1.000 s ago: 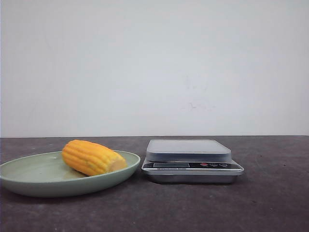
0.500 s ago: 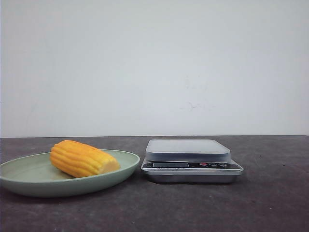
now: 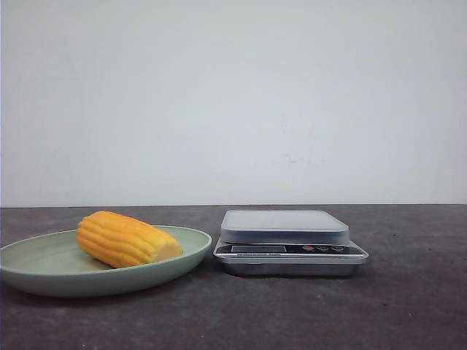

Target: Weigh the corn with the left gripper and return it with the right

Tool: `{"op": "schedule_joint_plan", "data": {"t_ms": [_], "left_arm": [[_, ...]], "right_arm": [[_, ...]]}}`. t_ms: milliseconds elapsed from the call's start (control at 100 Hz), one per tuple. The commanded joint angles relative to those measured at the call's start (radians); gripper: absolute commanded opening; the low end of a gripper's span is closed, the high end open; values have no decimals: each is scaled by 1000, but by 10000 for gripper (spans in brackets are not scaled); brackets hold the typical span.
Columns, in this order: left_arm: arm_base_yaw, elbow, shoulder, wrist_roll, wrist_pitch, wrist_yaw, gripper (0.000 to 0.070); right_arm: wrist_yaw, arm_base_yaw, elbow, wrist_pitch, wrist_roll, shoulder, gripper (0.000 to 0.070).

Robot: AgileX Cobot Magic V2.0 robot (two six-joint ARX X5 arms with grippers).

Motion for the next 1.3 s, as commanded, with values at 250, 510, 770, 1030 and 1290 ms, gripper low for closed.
{"op": "schedule_joint_plan", "data": {"t_ms": [250,510,770,1030,1290], "left_arm": [[-7,20,8,13,-28,-5,12],[-7,20,8,13,-28,-5,12],[-7,20,8,13,-28,-5,12],[-7,20,8,13,-27,-5,12],[-7,21,8,13,-25,-5,12]], "right_arm": [[34,-163,-37,-197,-4,-45,9],[34,-463,-519,-77,112,-303,9],[34,-614,-855,10,232,-499,9],[27,-641,-956,18,233,-509,9],[22,-687,-972,40,236,-509,9]]}}
